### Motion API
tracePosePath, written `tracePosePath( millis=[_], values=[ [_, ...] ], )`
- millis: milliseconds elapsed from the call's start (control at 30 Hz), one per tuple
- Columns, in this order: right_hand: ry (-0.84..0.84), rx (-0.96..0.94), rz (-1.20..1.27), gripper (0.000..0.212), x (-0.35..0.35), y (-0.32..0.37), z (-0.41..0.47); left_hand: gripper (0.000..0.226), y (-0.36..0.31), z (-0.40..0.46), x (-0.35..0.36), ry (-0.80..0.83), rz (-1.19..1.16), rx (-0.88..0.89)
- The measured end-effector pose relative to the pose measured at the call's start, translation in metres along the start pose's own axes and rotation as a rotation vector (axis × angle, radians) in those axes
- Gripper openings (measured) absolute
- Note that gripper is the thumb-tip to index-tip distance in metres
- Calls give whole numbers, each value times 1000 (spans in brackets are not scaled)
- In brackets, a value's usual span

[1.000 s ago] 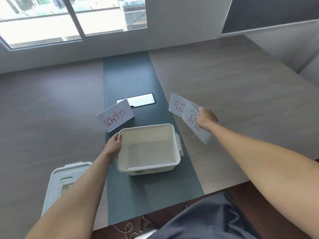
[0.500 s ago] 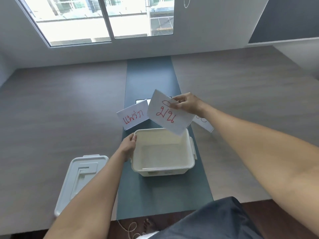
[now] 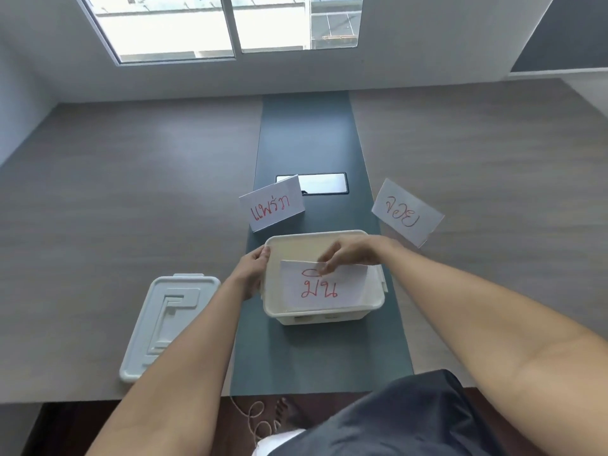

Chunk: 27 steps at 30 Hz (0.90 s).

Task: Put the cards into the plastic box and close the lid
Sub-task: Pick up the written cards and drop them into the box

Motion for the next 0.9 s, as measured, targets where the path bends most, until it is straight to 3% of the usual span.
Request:
tracePosePath(
  millis=[300, 567, 700, 900],
  values=[
    [99, 97, -118, 43, 33, -19, 16, 30, 0, 1, 2, 16, -3, 17],
    [158, 74, -33, 41, 50, -22, 12, 30, -3, -3, 3, 9, 10, 30],
    [40, 1, 67, 46, 27, -18, 11, 30, -3, -2, 2, 4, 17, 27],
    [-303, -166, 286, 40, -50, -14, -14, 30, -4, -2, 2, -6, 39, 24]
  ],
)
Point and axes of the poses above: each hand's wrist, its own z-axis towards the middle knuckle, its own x-axis out of the palm, y = z × x, the point moved 10 cm from there along z, towards the middle knuckle, and after that the axes turned 9 degrees about -z, right-handed, at the moved point
